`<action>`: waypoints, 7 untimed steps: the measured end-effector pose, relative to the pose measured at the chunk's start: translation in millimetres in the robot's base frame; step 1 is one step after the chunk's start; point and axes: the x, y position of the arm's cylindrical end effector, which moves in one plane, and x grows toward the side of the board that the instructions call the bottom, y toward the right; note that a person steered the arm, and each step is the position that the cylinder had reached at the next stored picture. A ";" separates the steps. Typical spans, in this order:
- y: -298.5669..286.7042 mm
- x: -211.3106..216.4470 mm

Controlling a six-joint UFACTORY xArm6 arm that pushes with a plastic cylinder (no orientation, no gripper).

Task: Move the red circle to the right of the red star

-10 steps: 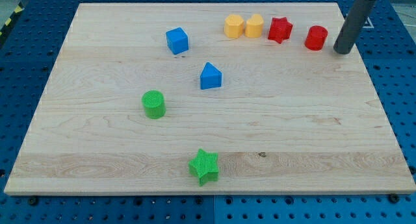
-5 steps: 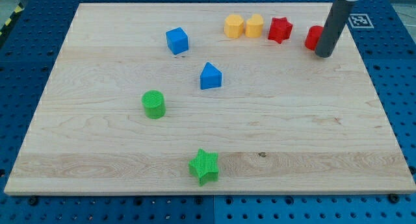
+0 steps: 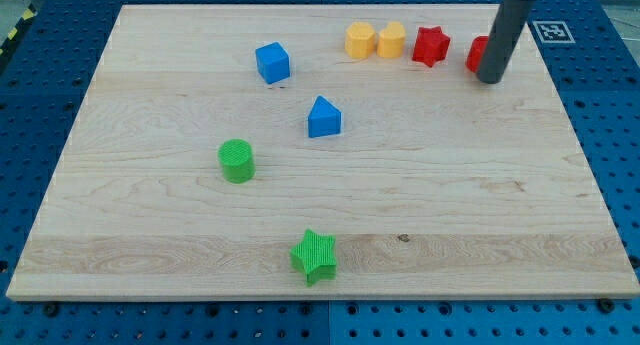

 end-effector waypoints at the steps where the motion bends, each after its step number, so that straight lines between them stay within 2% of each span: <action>1: 12.0 2.4; 4: -15.3 -18.3; 6: 30.6 -7.8; 7: 30.6 -42.5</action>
